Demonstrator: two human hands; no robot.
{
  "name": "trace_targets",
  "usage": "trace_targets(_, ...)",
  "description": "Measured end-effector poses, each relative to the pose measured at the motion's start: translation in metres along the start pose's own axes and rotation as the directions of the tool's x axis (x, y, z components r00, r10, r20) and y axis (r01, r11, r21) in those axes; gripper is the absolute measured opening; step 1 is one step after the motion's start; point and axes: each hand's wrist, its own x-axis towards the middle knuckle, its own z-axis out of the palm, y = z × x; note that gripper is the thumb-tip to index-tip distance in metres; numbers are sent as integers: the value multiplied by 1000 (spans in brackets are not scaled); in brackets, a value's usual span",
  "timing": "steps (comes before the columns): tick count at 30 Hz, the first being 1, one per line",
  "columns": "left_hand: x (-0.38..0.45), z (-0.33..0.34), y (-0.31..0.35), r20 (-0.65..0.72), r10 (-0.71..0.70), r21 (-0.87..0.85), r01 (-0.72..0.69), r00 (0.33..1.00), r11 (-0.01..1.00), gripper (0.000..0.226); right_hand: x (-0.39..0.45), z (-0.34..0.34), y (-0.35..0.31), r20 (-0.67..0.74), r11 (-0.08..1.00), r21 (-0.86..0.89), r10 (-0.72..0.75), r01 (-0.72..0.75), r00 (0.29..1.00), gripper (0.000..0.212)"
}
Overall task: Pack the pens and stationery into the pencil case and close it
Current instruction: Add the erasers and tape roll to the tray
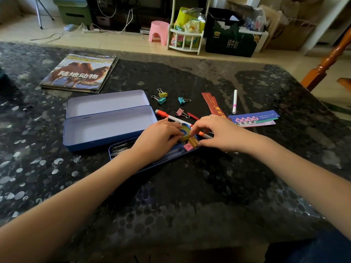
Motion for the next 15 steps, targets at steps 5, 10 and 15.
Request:
trace_targets(5,-5,-2,2,-73,25,-17,-27,997,1000,23,-2,4,-2,-33,1000,15,-1,1,999,27)
trace_targets(10,-18,1,14,-84,229,59,-225,970,973,32,-2,4,-2,-31,1000,24,4,-3,1000,26)
trace_targets(15,-19,-2,19,-105,205,81,-197,973,977,39,-3,2,-3,-12,999,36,7,-7,1000,25)
